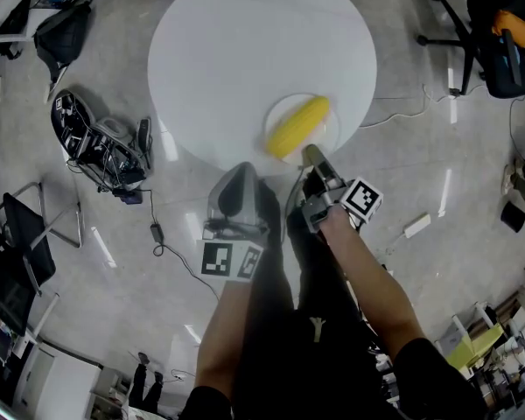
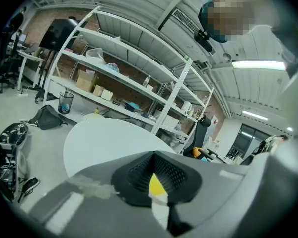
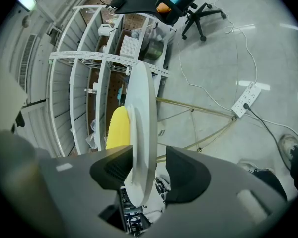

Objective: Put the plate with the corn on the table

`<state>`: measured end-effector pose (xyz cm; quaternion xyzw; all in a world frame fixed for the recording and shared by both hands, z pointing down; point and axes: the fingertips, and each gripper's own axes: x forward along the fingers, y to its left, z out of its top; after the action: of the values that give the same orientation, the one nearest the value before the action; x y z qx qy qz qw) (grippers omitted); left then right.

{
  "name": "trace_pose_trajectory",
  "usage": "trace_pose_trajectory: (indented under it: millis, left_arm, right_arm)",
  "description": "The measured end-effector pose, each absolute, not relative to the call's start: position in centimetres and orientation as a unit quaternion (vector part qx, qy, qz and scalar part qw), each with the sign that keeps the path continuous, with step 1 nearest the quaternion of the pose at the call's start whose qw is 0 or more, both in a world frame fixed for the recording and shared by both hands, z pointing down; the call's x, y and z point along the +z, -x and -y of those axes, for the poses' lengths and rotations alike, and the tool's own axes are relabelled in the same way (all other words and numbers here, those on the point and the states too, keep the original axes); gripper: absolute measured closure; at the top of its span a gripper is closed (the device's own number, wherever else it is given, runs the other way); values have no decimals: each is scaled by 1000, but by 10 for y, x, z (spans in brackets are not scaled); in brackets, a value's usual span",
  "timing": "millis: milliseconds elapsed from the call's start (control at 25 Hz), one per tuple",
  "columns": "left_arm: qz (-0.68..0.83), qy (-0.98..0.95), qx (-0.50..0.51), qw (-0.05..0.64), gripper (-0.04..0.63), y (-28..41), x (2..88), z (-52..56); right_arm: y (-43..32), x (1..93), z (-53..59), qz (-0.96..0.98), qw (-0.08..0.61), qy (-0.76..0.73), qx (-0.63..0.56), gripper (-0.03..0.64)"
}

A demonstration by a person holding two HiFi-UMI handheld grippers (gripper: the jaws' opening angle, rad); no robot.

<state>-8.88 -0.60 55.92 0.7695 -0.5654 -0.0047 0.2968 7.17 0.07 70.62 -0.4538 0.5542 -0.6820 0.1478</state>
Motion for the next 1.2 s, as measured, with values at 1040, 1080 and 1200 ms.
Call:
trace_pose_trajectory:
  millis: [1040,1080,1200]
  left_arm:
    - [562,-769,-6,304,592,98,566,23]
    - [562,-769,-6,304,592,99,566,24]
    - [562,-769,-6,305,592,100,567,24]
  right_arm:
    - [-62,713,24,-539,130,476,-683,332]
    - [-61,713,24,-537,129,478,-683,324]
    - [-60,714,26,-533,126,484,-683,308]
